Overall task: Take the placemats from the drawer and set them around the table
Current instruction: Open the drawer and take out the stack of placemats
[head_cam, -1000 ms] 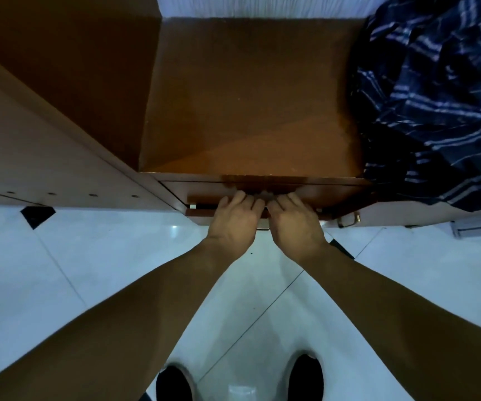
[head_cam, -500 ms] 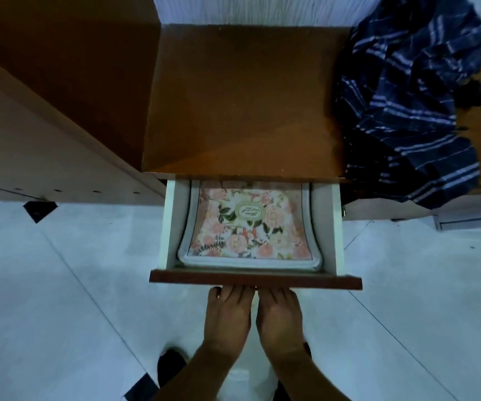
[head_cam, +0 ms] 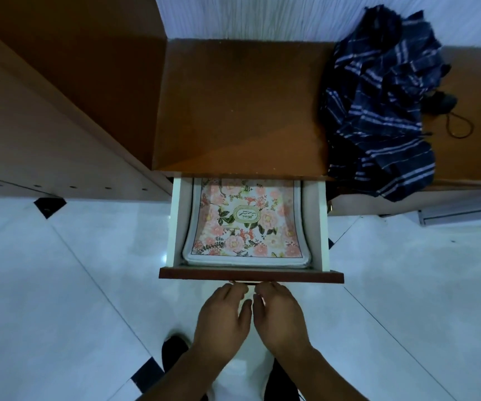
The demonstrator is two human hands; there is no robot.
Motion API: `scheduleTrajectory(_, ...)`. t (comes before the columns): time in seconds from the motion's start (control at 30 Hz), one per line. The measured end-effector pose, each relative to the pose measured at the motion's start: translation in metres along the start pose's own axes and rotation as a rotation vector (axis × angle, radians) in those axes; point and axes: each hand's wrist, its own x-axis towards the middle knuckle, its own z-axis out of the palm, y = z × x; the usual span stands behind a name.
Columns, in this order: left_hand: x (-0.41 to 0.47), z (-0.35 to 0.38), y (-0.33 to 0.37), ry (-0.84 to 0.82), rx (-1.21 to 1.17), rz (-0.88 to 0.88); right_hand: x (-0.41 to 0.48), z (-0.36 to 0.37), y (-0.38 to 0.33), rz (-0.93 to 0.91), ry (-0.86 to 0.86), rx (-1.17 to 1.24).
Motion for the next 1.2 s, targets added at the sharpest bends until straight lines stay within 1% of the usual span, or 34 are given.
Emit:
scheduleTrajectory(0.07,-0.002,-0.026,0.002,0.067,-0.051,0.056,-0.003,-0.026,-0.008,-0.044,0.07,0.068)
scheduleTrajectory(0.13,0.01,-0.052,0.002,0.139,-0.077,0.062,0.006,-0.052,-0.012,-0.052,0.12,0.14)
scheduleTrajectory(0.17,0.02,-0.061,0.0,0.158,-0.087,0.044,0.014,-0.062,-0.011,-0.028,0.129,0.183)
scheduleTrajectory(0.23,0.045,-0.074,-0.005,0.171,-0.084,-0.032,0.038,-0.077,-0.007,0.085,0.12,0.243)
scheduleTrajectory(0.33,0.081,-0.078,-0.014,0.082,-0.055,-0.259,0.077,-0.083,0.002,0.306,-0.012,0.252)
scheduleTrajectory(0.43,0.105,-0.07,-0.02,-0.016,-0.035,-0.408,0.101,-0.078,0.013,0.439,-0.081,0.306)
scheduleTrajectory(0.6,0.118,-0.052,-0.02,-0.111,-0.029,-0.551,0.114,-0.06,0.027,0.546,-0.093,0.324)
scheduleTrajectory(0.7,0.118,-0.047,-0.02,-0.1,-0.044,-0.592,0.117,-0.051,0.03,0.591,-0.085,0.37)
scheduleTrajectory(0.83,0.126,-0.05,-0.029,-0.077,-0.21,-0.651,0.119,-0.047,0.033,0.606,-0.069,0.428)
scheduleTrajectory(0.9,0.129,-0.05,-0.032,-0.057,-0.285,-0.668,0.119,-0.044,0.034,0.609,-0.034,0.446)
scheduleTrajectory(1.0,0.133,-0.044,-0.034,-0.016,-0.282,-0.705,0.118,-0.038,0.034,0.611,0.026,0.463)
scheduleTrajectory(1.1,0.141,-0.038,-0.033,0.04,-0.362,-0.827,0.12,-0.037,0.033,0.602,0.052,0.515)
scheduleTrajectory(1.13,0.143,-0.037,-0.031,0.08,-0.391,-0.865,0.121,-0.037,0.033,0.603,0.056,0.529)
scheduleTrajectory(1.2,0.138,-0.038,-0.023,0.254,-0.43,-0.895,0.121,-0.039,0.035,0.602,0.06,0.557)
